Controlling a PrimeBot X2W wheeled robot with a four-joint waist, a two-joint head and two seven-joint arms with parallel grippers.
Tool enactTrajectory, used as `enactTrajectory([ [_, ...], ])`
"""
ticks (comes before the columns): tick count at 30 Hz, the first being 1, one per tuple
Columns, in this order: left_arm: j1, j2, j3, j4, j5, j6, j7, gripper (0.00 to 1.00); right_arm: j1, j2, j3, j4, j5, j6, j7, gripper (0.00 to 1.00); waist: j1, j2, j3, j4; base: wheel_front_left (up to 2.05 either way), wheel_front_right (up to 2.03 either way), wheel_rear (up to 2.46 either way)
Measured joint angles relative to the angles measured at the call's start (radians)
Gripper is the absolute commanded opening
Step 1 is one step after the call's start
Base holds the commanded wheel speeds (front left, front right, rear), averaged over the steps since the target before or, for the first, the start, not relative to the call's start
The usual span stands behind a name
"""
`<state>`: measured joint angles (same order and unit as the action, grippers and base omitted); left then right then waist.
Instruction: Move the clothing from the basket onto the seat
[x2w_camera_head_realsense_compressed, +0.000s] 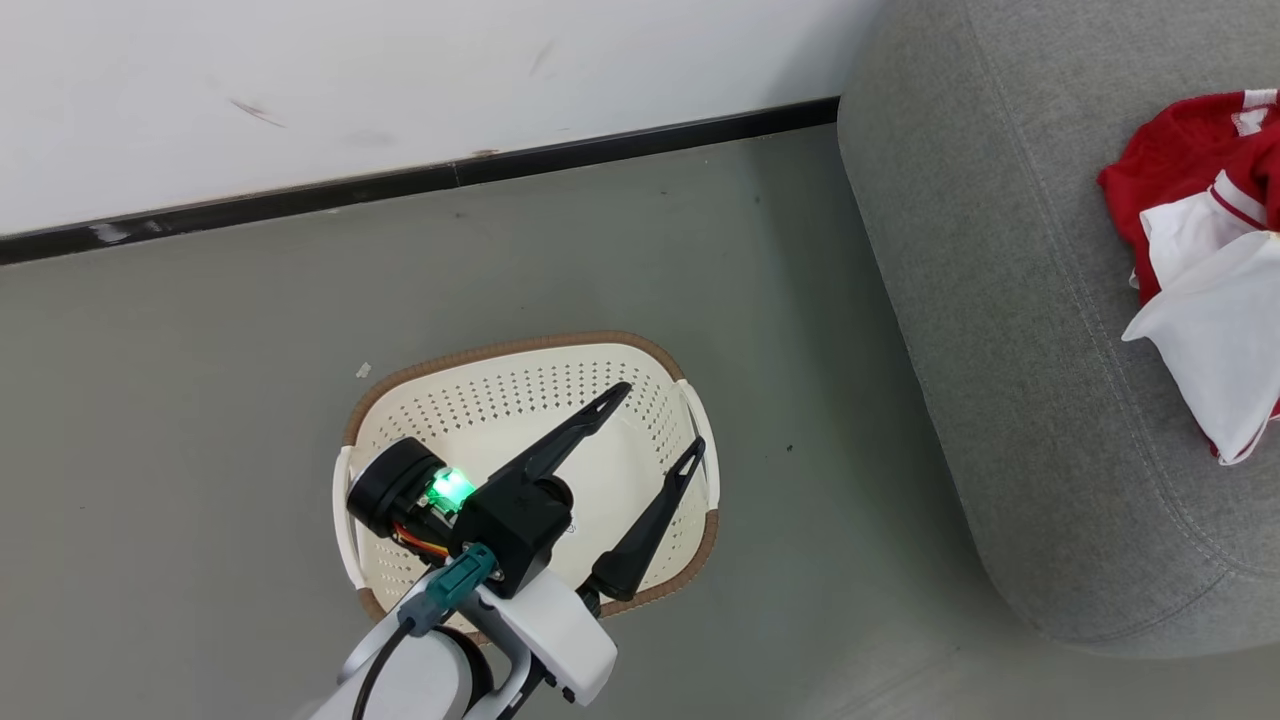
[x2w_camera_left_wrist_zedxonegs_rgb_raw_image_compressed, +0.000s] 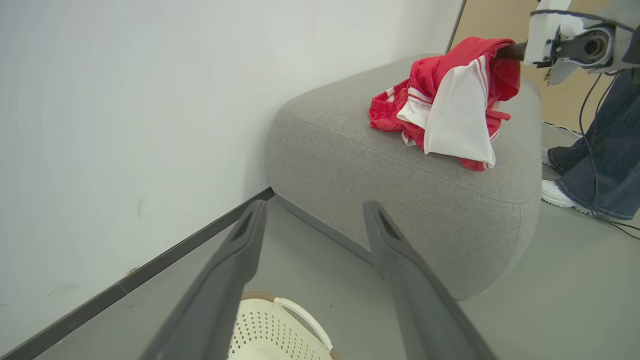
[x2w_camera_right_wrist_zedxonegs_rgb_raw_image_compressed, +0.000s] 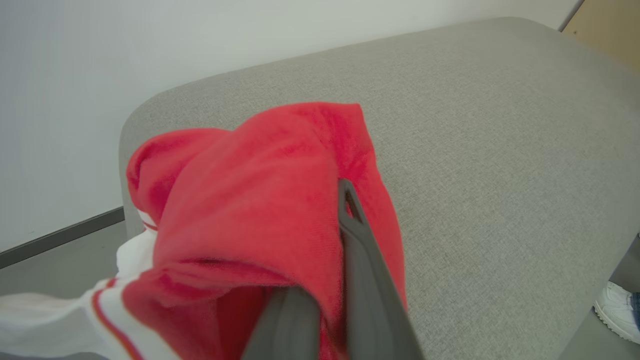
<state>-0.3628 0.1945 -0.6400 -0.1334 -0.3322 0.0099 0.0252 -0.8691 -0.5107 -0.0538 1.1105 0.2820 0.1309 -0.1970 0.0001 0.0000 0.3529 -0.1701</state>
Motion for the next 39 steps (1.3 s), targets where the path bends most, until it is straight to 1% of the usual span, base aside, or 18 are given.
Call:
enactTrajectory([
  [1,0.000,0.000,0.000,0.002,0.000,-0.001,0.000,1.00,0.000,0.000,-0.007,0.004,-0.004,0.000,-0.006,0.04,0.0000,0.0000,-0.001,-0.001,0.00,0.00,0.00],
  [2,0.000,0.000,0.000,0.004,0.000,-0.001,0.000,1.00,0.000,0.000,-0.016,0.007,-0.004,0.000,-0.009,0.27,0.0000,0.0000,-0.002,-0.002,0.00,0.00,0.00],
  [4,0.000,0.001,0.000,0.008,0.000,-0.001,0.000,1.00,0.000,0.002,-0.026,0.014,-0.004,0.000,-0.010,0.99,0.0000,0.0000,-0.005,-0.005,0.00,0.00,0.00],
  [13,0.000,-0.001,0.000,0.015,-0.002,-0.001,-0.001,1.00,-0.001,0.002,-0.038,0.036,-0.021,0.000,-0.021,1.00,0.0000,0.0000,-0.013,-0.022,0.00,0.00,0.00],
  [21,0.000,0.000,0.008,0.018,-0.002,-0.001,-0.005,1.00,-0.001,0.010,-0.026,0.033,-0.026,0.000,-0.029,1.00,0.0000,0.0000,-0.013,-0.044,0.00,0.00,0.00],
  [25,0.000,0.002,0.016,0.019,-0.002,0.001,-0.005,1.00,0.005,0.024,-0.003,0.018,-0.024,0.000,-0.032,1.00,-0.0001,0.0000,-0.014,-0.061,0.00,0.00,0.00],
  [30,0.000,0.005,0.022,0.019,-0.005,0.002,-0.009,1.00,0.032,0.058,0.040,-0.019,0.001,0.000,-0.032,1.00,0.0000,0.0001,-0.014,-0.091,0.00,0.00,0.00],
  [39,0.001,0.016,0.033,0.019,-0.005,0.007,-0.011,1.00,0.077,0.084,0.095,-0.090,0.048,0.000,-0.033,1.00,0.0000,0.0000,-0.018,-0.132,0.00,0.00,0.00],
])
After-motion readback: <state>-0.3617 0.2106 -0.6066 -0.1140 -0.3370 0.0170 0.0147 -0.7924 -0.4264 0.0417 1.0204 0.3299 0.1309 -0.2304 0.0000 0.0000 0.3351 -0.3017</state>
